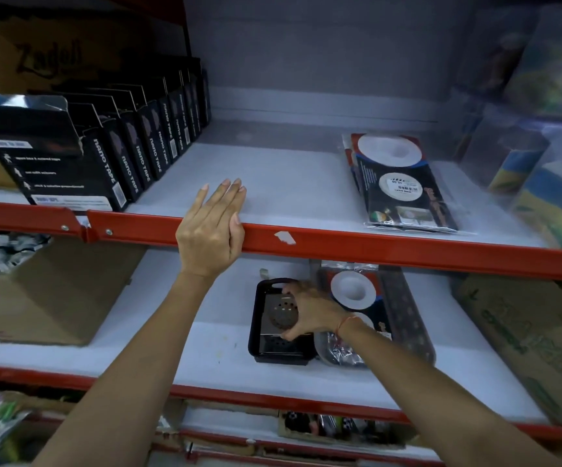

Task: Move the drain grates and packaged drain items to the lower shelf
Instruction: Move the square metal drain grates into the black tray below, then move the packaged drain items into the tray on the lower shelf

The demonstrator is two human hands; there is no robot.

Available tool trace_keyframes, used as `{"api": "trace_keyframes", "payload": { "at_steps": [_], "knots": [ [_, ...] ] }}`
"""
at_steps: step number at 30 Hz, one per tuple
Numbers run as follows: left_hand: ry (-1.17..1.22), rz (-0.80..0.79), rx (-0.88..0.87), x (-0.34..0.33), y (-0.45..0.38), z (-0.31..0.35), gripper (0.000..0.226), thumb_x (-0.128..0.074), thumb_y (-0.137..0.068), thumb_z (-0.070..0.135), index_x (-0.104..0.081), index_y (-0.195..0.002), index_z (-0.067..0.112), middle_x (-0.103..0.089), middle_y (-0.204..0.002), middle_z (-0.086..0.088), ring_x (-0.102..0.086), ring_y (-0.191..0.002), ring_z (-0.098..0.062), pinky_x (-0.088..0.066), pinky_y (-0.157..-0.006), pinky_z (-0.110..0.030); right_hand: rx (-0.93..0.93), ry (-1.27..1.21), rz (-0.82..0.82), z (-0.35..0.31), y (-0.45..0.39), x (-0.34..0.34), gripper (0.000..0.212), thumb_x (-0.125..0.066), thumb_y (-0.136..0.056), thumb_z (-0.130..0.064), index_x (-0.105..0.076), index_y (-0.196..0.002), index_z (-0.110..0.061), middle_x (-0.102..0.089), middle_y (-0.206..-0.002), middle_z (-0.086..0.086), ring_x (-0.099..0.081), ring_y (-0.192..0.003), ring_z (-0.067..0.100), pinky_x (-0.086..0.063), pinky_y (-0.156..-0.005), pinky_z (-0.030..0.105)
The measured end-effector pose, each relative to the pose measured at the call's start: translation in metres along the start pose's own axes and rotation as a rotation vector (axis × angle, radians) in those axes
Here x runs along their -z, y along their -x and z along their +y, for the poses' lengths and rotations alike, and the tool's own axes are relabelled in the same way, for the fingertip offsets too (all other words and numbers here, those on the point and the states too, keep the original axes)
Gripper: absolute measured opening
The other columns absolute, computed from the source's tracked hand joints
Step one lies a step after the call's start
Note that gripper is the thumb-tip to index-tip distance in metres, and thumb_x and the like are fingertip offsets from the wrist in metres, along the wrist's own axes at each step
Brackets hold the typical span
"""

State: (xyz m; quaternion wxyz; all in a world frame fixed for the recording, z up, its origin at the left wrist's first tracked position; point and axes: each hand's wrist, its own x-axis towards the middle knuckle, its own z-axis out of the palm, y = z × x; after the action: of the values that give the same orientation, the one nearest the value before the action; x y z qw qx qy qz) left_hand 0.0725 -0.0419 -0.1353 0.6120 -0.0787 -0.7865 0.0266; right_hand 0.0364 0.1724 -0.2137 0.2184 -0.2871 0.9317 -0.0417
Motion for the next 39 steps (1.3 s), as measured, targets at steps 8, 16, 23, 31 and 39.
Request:
{"api": "trace_keyframes", "payload": {
  "at_steps": [8, 16, 23, 31, 39],
  "knots": [
    [-0.006, 0.020, -0.010, -0.006, 0.003, -0.002, 0.043, -0.031, -0.098, 0.013, -0.066, -0.123, 0.004, -0.066, -0.127, -0.008, -0.059, -0.125, -0.020, -0.043, -0.110, -0.041, 0.137, -0.002, 0.034, 0.000, -0.045, -0.032, 0.085, -0.080, -0.053, -0.053, -0.043, -0.121, -0.018, -0.055, -0.122, 0.005, -0.053, -0.107, 0.026, -0.044, -0.080, 0.033],
    [-0.007, 0.024, -0.016, -0.006, 0.003, -0.002, 0.045, -0.029, -0.099, 0.014, -0.065, -0.123, 0.004, -0.066, -0.127, -0.008, -0.058, -0.125, -0.021, -0.042, -0.111, -0.040, 0.163, 0.088, 0.024, 0.007, -0.058, -0.053, 0.081, -0.076, -0.064, -0.054, -0.047, -0.127, -0.012, -0.057, -0.124, 0.010, -0.052, -0.117, 0.026, -0.013, -0.120, 0.039],
    [-0.002, 0.011, 0.009, 0.000, -0.001, 0.002, 0.043, -0.031, -0.099, 0.013, -0.068, -0.120, 0.004, -0.068, -0.123, -0.009, -0.061, -0.122, -0.021, -0.044, -0.109, -0.041, 0.207, -0.023, 0.076, 0.000, -0.023, -0.025, 0.064, -0.065, -0.081, -0.042, -0.044, -0.135, -0.016, -0.054, -0.133, 0.010, -0.055, -0.117, 0.029, -0.045, -0.097, 0.036],
    [0.053, -0.242, 0.460, 0.028, -0.032, 0.034, 0.045, -0.038, -0.099, 0.018, -0.079, -0.085, 0.007, -0.077, -0.071, -0.012, -0.074, -0.073, -0.032, -0.056, -0.074, -0.035, 0.424, -0.244, 0.465, -0.020, 0.066, 0.045, 0.034, -0.064, -0.086, -0.035, -0.067, -0.117, -0.019, -0.070, -0.118, -0.004, -0.066, -0.100, 0.008, -0.053, -0.090, 0.027],
    [0.866, -0.525, 1.027, -0.001, -0.116, 0.071, 0.028, -0.047, -0.099, 0.015, -0.071, -0.101, 0.002, -0.074, -0.103, -0.014, -0.071, -0.096, -0.029, -0.058, -0.083, -0.038, 0.518, -0.613, 0.969, -0.005, 0.113, 0.158, 0.018, -0.069, -0.083, -0.010, -0.075, -0.100, -0.016, -0.072, -0.087, -0.015, -0.070, -0.078, -0.005, -0.055, -0.075, 0.011]
  ]
}}
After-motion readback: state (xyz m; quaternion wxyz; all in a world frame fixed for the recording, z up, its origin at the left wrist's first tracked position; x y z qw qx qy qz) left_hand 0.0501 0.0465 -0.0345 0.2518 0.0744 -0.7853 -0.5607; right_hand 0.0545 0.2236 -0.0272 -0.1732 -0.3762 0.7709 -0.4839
